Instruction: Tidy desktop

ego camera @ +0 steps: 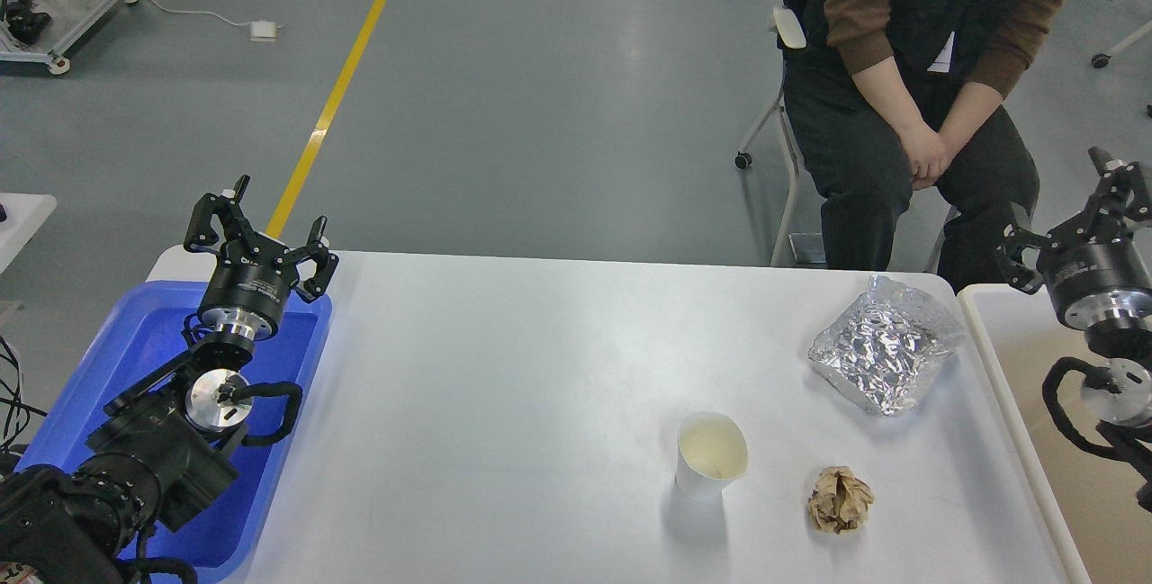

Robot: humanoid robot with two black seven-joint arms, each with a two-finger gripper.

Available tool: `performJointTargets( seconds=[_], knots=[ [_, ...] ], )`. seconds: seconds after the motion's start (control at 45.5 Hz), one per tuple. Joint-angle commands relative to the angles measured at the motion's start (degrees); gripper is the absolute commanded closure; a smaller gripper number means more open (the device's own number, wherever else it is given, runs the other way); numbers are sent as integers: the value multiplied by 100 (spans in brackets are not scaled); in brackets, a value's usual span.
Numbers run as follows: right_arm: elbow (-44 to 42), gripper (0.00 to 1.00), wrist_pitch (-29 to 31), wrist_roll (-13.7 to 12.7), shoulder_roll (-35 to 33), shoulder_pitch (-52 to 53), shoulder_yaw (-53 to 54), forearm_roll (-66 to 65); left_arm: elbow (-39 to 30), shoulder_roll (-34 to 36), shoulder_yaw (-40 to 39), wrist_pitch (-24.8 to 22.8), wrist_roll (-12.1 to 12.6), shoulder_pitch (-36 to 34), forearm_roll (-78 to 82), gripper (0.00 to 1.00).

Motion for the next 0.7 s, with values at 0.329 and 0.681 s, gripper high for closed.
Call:
performJointTargets(
  seconds=[0.329, 0.681],
  knots=[
    [-67, 0, -9, 17, 36, 8, 11, -5, 9, -9, -9, 8, -6, -9, 0, 0],
    [-225, 0, -9, 87, 27, 157, 11, -356, 9, -9, -9, 8, -6, -9, 0, 0]
  ],
)
